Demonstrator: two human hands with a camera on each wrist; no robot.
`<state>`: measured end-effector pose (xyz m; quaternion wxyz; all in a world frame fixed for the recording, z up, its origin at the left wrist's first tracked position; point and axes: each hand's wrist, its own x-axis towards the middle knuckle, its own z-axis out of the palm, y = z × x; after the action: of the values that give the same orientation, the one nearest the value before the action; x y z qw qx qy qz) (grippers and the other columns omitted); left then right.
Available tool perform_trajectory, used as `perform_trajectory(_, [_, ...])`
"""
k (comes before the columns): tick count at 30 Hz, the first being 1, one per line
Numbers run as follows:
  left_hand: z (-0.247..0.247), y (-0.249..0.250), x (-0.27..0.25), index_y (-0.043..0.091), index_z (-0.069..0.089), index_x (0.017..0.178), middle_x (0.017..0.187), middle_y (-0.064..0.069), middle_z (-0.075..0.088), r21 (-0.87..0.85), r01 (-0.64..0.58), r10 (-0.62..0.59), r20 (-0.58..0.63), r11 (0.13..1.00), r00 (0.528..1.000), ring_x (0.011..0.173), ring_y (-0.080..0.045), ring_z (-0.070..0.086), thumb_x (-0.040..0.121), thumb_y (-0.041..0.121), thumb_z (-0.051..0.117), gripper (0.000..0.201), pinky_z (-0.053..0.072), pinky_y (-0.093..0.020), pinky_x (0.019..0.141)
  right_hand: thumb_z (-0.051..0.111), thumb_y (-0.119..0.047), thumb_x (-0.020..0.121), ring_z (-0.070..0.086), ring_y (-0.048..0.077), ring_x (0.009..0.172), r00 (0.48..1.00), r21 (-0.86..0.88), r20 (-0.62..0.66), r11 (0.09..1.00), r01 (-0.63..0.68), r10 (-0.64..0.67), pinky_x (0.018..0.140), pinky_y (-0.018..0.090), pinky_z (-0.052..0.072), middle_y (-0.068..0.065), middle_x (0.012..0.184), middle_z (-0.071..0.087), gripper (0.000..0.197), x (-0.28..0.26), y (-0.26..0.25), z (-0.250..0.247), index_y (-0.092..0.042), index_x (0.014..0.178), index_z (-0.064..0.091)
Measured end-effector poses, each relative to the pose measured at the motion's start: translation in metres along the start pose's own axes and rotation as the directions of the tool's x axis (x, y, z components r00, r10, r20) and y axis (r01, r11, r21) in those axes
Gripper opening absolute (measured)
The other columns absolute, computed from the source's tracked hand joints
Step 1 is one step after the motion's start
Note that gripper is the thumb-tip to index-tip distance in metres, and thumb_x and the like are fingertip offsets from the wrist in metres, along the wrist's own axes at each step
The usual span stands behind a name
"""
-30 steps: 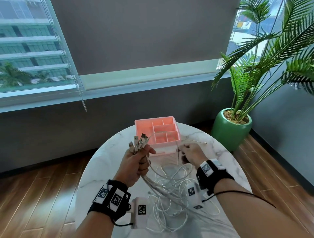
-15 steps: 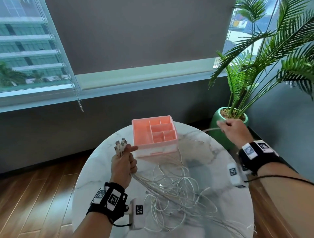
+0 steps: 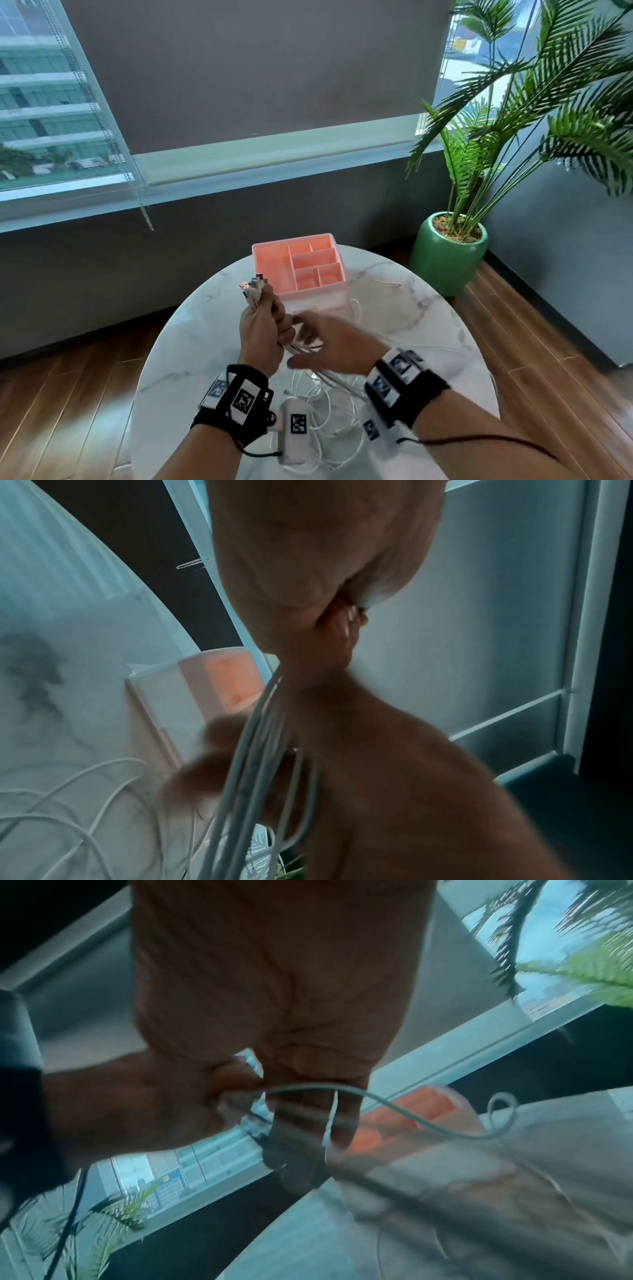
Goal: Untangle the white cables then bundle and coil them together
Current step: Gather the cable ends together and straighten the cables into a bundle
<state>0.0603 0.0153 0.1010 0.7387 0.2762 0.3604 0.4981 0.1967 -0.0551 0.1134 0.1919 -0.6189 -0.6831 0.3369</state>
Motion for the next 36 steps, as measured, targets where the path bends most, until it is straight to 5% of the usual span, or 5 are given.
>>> perform_trajectory(7, [-0.043, 0.016, 0.018, 0.024, 0.036, 0.067, 0.049, 0.007, 0.025, -0.111, -0.128, 0.093, -0.275, 0.986, 0.957, 0.041, -0.01, 0.021, 0.105, 0.034, 0.045, 0.04, 0.021, -0.018, 0.039, 0.05, -0.045, 0.097, 0.05, 0.017, 0.064, 0.993, -0.249, 0.053, 0.964, -0.091, 0.107, 0.057, 0.03, 0.038, -0.005, 0.065, 0.05, 0.037, -0.017, 0.07, 0.03, -0.025, 0.067, 0.044])
perform_trajectory(24, [-0.095, -0.002, 0.013, 0.022, 0.034, 0.069, 0.05, 0.005, 0.031, -0.039, -0.083, 0.053, -0.485, 0.996, 0.873, 0.033, -0.008, 0.027, 0.103, 0.035, 0.052, 0.041, 0.019, -0.014, 0.037, 0.058, -0.04, 0.096, 0.049, 0.014, 0.041, 0.712, -0.084, -0.003, 0.709, -0.7, 0.702, 0.044, 0.022, 0.039, 0.001, 0.059, 0.05, 0.033, -0.143, 0.208, -0.003, -0.018, 0.074, 0.048])
perform_trajectory(30, [-0.11, -0.01, 0.005, 0.023, 0.033, 0.07, 0.046, 0.007, 0.029, 0.109, 0.092, -0.047, -0.354, 0.99, 0.934, 0.033, -0.006, 0.022, 0.104, 0.033, 0.05, 0.04, 0.018, -0.013, 0.036, 0.078, -0.076, 0.037, 0.065, 0.009, 0.064, 0.647, -0.357, 0.198, 0.669, -0.652, 0.736, 0.056, 0.02, 0.042, -0.003, 0.066, 0.067, 0.064, -0.131, 0.207, -0.001, -0.021, 0.067, 0.064])
perform_trajectory(33, [-0.117, -0.016, 0.003, 0.021, 0.035, 0.07, 0.052, 0.004, 0.029, 0.154, 0.134, -0.07, -0.364, 0.979, 0.929, 0.033, -0.007, 0.023, 0.103, 0.031, 0.053, 0.039, 0.019, -0.014, 0.036, 0.07, -0.091, 0.035, 0.057, 0.008, 0.065, 0.753, -0.322, 0.139, 0.748, -0.58, 0.643, 0.065, 0.029, 0.041, -0.004, 0.073, 0.067, 0.084, -0.103, 0.163, -0.02, -0.018, 0.076, 0.066])
perform_trajectory(36, [-0.116, -0.024, -0.002, 0.021, 0.038, 0.072, 0.051, 0.005, 0.029, 0.198, 0.154, -0.079, -0.34, 0.968, 0.937, 0.035, -0.008, 0.023, 0.103, 0.03, 0.054, 0.036, 0.019, -0.015, 0.037, 0.071, -0.068, 0.074, 0.057, 0.006, 0.063, 0.869, -0.117, -0.186, 0.868, -0.482, 0.458, 0.061, 0.022, 0.042, -0.006, 0.071, 0.065, 0.051, -0.072, 0.103, -0.03, -0.018, 0.078, 0.062])
